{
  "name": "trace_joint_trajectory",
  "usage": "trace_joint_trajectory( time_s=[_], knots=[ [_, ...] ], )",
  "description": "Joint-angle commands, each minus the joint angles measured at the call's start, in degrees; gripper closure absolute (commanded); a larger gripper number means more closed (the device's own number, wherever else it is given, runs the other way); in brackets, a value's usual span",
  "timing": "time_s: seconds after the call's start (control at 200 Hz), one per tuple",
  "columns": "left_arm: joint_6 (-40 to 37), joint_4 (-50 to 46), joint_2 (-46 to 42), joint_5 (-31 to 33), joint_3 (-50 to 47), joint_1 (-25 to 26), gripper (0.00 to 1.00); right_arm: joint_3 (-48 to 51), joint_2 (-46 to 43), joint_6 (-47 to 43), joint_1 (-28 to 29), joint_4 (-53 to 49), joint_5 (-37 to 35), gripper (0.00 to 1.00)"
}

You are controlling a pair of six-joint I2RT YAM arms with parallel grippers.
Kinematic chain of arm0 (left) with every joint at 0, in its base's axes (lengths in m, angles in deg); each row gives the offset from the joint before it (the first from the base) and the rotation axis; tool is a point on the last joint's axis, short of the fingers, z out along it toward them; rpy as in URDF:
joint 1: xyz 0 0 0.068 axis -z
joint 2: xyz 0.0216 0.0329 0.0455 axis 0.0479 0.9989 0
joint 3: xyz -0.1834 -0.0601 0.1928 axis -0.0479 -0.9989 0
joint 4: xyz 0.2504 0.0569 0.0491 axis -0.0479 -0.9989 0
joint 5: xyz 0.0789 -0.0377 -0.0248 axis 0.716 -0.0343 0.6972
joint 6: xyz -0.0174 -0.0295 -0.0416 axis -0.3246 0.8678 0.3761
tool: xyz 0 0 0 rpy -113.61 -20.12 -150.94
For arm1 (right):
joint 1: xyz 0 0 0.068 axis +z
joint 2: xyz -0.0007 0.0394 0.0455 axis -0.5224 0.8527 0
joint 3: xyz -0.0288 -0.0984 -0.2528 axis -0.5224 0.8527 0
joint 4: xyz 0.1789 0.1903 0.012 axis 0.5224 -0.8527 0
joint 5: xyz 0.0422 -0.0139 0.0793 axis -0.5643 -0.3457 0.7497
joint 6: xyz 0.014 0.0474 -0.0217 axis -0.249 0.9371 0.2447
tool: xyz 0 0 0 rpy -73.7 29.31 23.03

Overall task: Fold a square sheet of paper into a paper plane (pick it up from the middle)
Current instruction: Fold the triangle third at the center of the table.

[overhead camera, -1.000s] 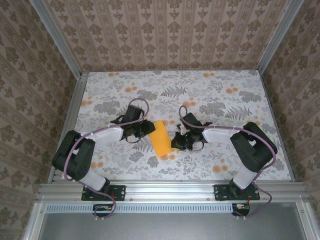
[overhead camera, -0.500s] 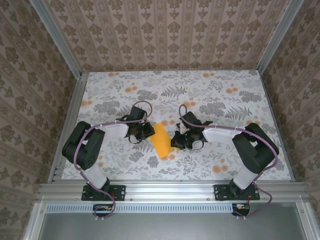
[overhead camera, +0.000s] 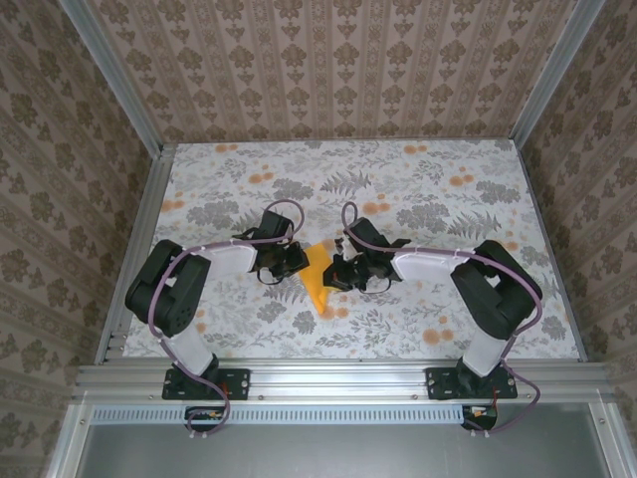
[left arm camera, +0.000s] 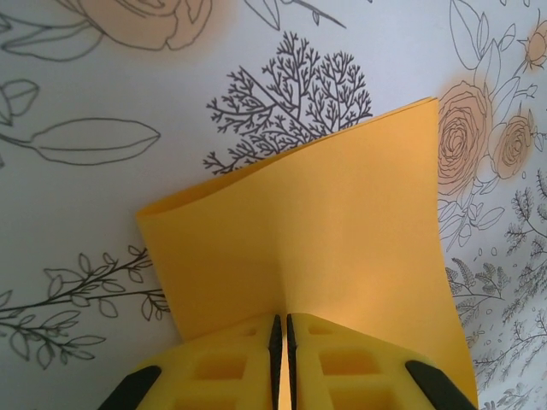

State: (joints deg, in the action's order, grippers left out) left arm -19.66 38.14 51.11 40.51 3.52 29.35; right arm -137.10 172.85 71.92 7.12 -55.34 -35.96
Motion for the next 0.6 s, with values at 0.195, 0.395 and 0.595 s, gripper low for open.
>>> trace_joint_trajectory(
  time_s=[0.195,0.395,0.595],
  knots=[
    [-1.53,-2.33,1.65,0.26,0.54,-0.28,0.86,-2.11,3.19,1.3,0.61,2.31,-0.43,0.99],
    [-1.46,-2.6,1.66,0.25,0.53,-0.19,0.86,-2.14,4.27,2.34,0.59,3.39,-2.27,0.98],
    [-1.46,-2.61,1.91,0.18,0.44,-0.1,0.86,-2.45,5.54,2.98,0.51,5.31,-2.92,0.98]
  ],
)
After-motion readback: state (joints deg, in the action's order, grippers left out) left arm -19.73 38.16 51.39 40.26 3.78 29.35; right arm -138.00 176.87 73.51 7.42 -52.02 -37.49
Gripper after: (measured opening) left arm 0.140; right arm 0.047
